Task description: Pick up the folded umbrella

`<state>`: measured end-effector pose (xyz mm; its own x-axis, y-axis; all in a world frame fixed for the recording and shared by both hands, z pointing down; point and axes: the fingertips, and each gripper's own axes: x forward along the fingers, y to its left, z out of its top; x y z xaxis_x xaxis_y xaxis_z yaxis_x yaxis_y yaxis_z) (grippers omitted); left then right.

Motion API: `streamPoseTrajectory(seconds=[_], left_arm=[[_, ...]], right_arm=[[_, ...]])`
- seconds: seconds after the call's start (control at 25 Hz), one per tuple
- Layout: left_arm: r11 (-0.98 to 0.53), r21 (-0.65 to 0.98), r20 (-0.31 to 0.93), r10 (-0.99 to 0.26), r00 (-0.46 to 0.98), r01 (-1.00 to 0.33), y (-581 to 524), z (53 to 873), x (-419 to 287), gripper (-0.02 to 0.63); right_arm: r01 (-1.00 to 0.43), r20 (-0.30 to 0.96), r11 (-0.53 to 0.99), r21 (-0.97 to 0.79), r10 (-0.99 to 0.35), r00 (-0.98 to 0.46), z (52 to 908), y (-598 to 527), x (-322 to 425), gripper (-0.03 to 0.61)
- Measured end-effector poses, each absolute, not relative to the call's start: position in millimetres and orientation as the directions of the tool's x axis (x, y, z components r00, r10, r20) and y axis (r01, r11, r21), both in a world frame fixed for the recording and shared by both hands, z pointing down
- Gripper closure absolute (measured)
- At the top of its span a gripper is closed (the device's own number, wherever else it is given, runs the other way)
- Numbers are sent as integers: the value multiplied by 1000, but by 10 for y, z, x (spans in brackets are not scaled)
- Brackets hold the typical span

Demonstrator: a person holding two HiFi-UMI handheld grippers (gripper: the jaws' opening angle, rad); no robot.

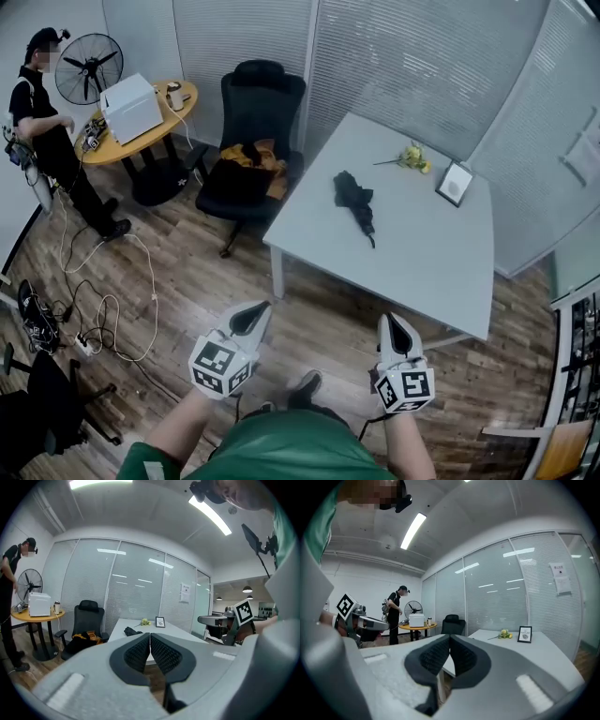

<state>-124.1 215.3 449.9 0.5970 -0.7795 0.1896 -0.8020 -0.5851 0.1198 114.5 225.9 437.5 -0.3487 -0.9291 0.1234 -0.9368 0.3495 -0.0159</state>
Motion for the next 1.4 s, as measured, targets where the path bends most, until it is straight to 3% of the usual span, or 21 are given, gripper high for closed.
streamPoseTrajectory(seconds=[0.76,1.08,1.4], left_arm=[[-548,86,226,-803,552,-832,871,4397,-372,601],[-592,112,200,-773,602,-798,-111,4484,-350,601],[-729,60,220,-657,721,-682,-1279,4672,-205,601]], right_arm=[[-941,95,322,-100,-939,-331,4385,818,2159,575],[-972,122,221,-75,-966,-229,4484,245,2360,577],[-999,171,47,-24,-984,-50,4446,-522,2377,575]])
